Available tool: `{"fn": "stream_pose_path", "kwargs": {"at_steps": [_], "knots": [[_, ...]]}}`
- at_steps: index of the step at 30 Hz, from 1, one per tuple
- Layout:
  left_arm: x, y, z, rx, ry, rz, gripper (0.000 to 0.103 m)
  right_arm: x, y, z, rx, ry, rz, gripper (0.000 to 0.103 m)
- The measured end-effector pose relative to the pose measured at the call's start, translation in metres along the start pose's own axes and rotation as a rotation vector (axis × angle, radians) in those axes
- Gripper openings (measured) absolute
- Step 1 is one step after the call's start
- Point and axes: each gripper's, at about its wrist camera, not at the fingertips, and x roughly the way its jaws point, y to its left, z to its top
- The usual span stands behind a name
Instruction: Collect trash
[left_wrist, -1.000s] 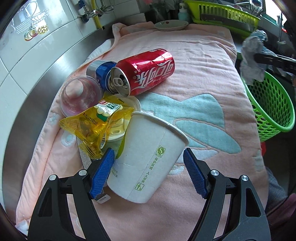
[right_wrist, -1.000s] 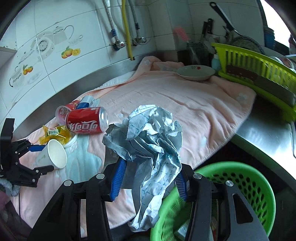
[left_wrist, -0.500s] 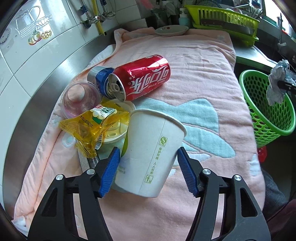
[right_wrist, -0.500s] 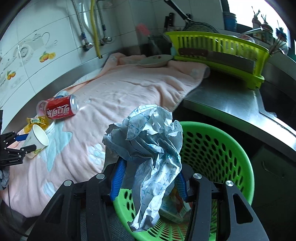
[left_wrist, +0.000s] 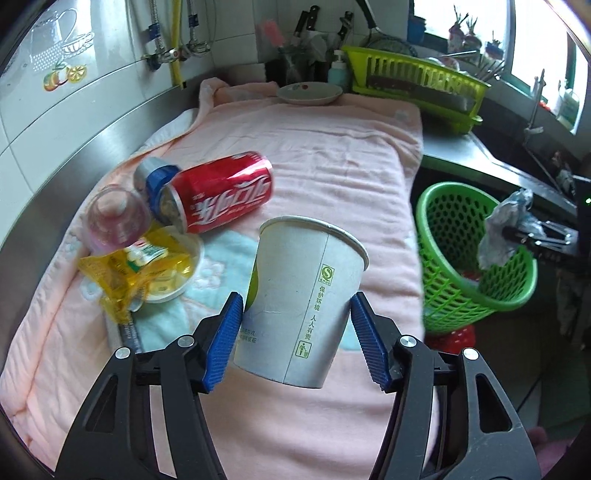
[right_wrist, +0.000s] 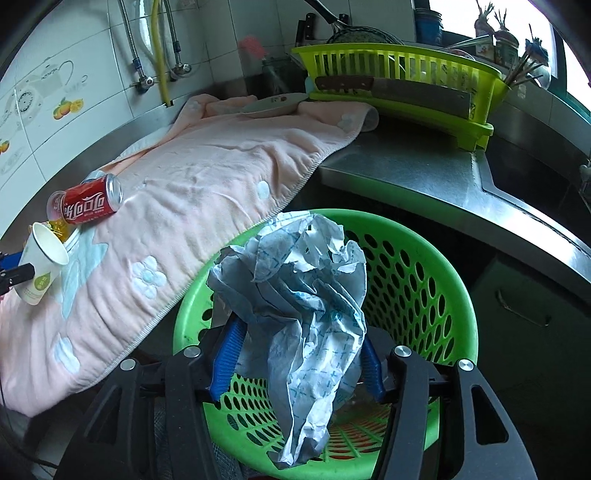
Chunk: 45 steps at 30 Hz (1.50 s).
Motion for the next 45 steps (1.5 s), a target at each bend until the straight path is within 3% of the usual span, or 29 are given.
{"fn": "stream_pose_path", "kwargs": {"at_steps": [13,22,30,38,45], "knots": [[0.019,-0.082,0.036,0.024,-0.028,-0.177,0.059,-0.012,-0.019,-0.003,0.001,-0.031,-0.020,0.077],[0.040,-0.137,0.053,0.050,-0.003,-0.262,0.059,-0.028,-0.036,-0.010,0.014,-0.066,-0.018,0.085],[0.067,-0.168,0.054,0.026,0.038,-0.325,0.059,-0.037,-0.047,-0.016,0.033,-0.082,-0.003,0.087],[0.072,-0.180,0.052,0.041,0.045,-0.332,0.067,-0.040,-0.049,-0.017,0.047,-0.087,0.007,0.087],[0.051,-0.155,0.050,0.031,0.012,-0.245,0.068,-0.037,-0.034,-0.010,0.025,-0.084,0.032,0.087]]}}
